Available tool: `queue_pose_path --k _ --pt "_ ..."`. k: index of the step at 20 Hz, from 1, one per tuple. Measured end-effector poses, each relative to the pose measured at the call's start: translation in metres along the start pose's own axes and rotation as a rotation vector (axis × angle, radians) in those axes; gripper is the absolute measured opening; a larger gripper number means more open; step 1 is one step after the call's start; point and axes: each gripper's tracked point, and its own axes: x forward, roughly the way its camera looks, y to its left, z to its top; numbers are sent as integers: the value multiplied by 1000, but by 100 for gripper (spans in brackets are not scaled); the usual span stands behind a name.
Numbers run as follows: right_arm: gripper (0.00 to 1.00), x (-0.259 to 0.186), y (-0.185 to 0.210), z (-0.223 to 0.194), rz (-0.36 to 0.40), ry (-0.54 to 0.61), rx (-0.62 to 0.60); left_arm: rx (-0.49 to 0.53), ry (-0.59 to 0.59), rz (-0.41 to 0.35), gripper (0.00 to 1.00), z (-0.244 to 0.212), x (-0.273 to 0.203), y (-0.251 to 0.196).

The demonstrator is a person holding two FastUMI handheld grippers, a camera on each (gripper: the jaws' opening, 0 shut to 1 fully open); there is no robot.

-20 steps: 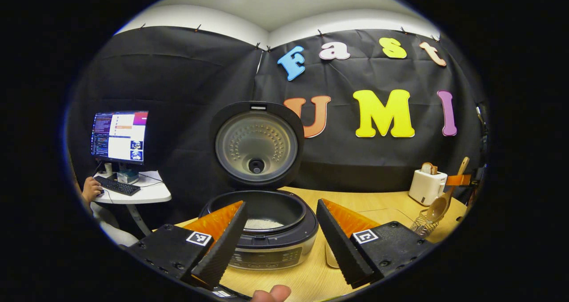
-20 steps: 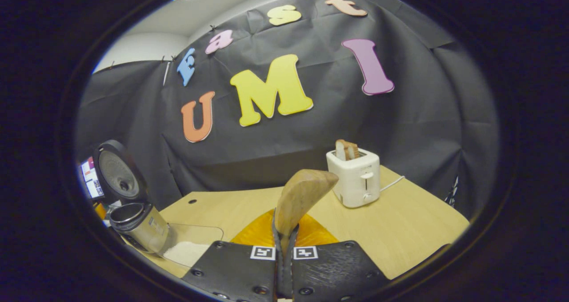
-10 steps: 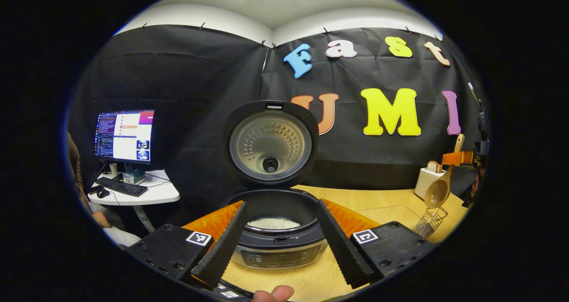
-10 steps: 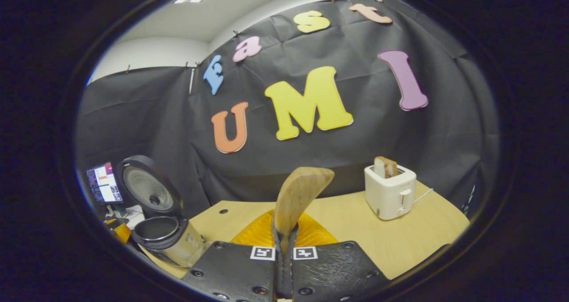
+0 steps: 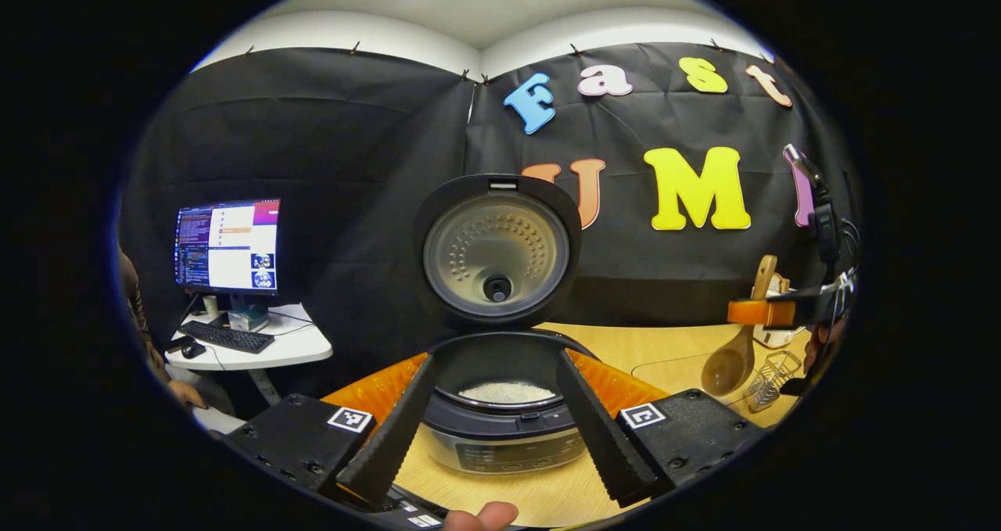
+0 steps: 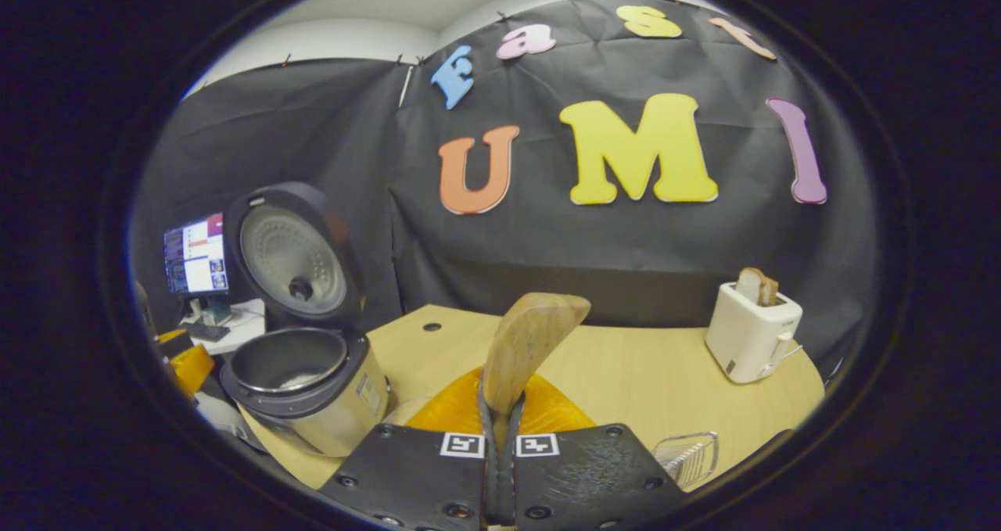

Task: Close the left gripper, press the button to open the rice cooker; take a wooden spoon from the chopstick holder with the right hand, scoop a spoonful of rice and pour it into the rice cooker, then put the wooden spoon back into the chopstick holder.

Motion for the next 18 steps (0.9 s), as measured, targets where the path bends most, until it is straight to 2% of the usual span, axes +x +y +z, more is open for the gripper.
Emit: queue_pose_path --k 4,7,9,14,18 --pt "0 5 -3 -23 -58 44 -109 -19 -4 -8 99 2 -2 2" --pt "0 3 -5 -27 -129 26 -265 -19 -8 1 99 2 -2 7" --pt "0 7 6 -43 -113 58 -323 -24 -8 1 99 3 -1 7" --pt "0 17 38 -58 -37 104 -218 -42 -11 -4 99 5 -4 11" --pt "0 27 50 -58 0 130 -36 -33 -19 20 99 8 -5 20"
